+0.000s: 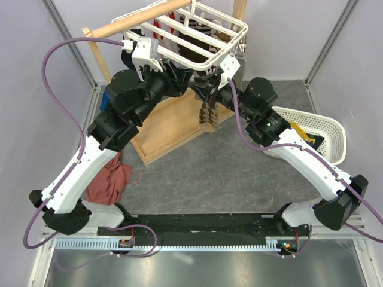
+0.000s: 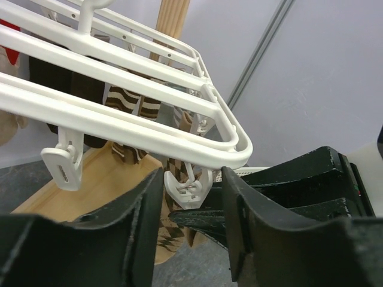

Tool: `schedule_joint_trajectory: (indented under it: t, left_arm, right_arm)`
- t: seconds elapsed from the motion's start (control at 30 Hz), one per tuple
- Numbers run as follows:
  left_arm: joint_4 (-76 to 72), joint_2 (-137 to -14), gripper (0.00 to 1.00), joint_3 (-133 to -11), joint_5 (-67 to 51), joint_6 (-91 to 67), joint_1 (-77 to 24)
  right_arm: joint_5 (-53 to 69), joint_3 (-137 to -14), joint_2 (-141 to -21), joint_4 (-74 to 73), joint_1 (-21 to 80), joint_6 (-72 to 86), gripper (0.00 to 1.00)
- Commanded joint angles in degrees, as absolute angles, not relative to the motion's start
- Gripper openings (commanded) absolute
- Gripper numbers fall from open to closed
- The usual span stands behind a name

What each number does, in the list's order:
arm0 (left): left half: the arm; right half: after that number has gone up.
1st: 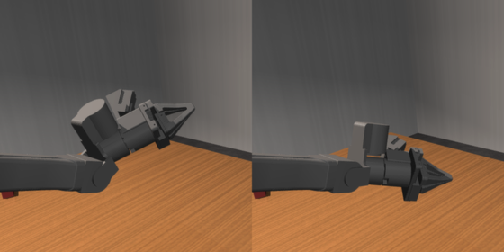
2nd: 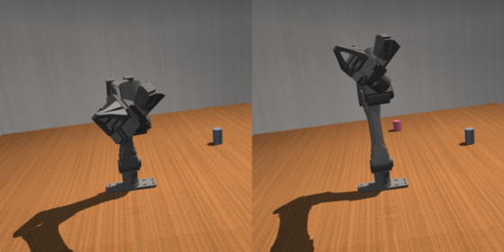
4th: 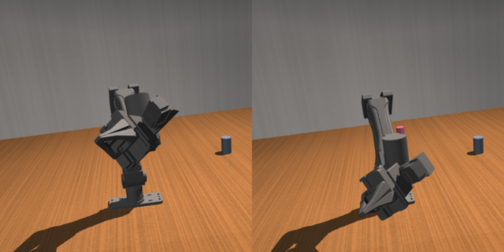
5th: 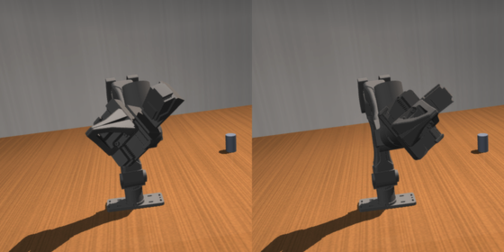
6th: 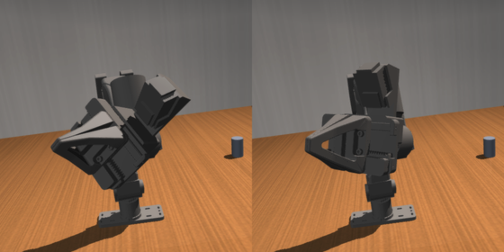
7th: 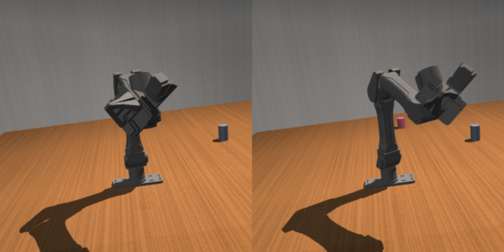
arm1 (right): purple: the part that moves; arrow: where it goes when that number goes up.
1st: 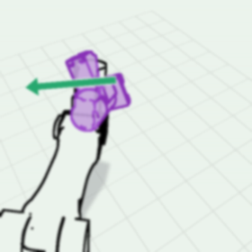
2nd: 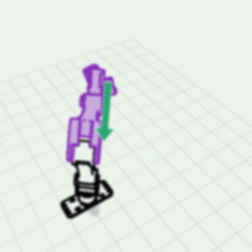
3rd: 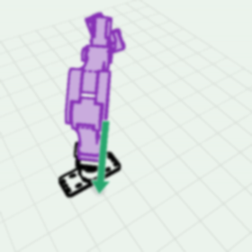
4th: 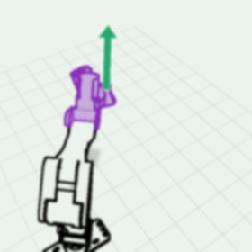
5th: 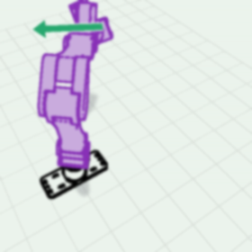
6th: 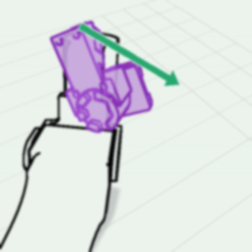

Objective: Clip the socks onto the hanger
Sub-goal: Open the clamp at the hanger.

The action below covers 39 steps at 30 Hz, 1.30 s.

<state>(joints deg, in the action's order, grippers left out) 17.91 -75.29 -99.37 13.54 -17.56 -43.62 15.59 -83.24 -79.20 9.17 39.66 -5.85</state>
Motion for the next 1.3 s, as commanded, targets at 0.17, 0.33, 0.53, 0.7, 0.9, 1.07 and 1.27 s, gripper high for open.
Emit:
schedule_joint_trajectory:
  t: [0.17,0.33,0.53,0.7,0.9,1.07,1.27]
  left_arm:
    - [19.0,-76.3,0.46,-100.5,15.8,-20.3,-43.6]
    - [19.2,-76.4,0.47,-99.5,15.6,-21.3,-43.6]
    - [19.3,-76.6,0.47,-99.2,16.7,-21.8,-43.6]
    - [19.6,-76.6,0.5,-99.0,16.9,-22.0,-43.6]
    - [19.5,-76.9,0.49,-98.7,16.1,-22.1,-43.5]
    - [19.6,-77.4,0.42,-98.5,16.0,-22.2,-43.5]
    - [19.4,-77.7,0.37,-97.9,15.8,-22.4,-43.5]
  right_arm:
    - [14.2,-83.0,-77.6,8.7,40.4,-6.9,0.0]
    - [14.3,-82.9,-77.4,8.9,40.3,-6.6,0.0]
    - [14.5,-82.7,-77.3,9.0,40.5,-6.3,0.0]
    - [14.7,-82.7,-77.3,9.1,40.4,-6.1,0.0]
    - [14.9,-82.6,-77.3,9.6,40.5,-5.5,0.0]
    - [14.9,-82.5,-77.3,9.6,40.5,-5.2,0.0]
    - [15.0,-82.7,-77.5,9.6,40.6,-4.9,0.0]
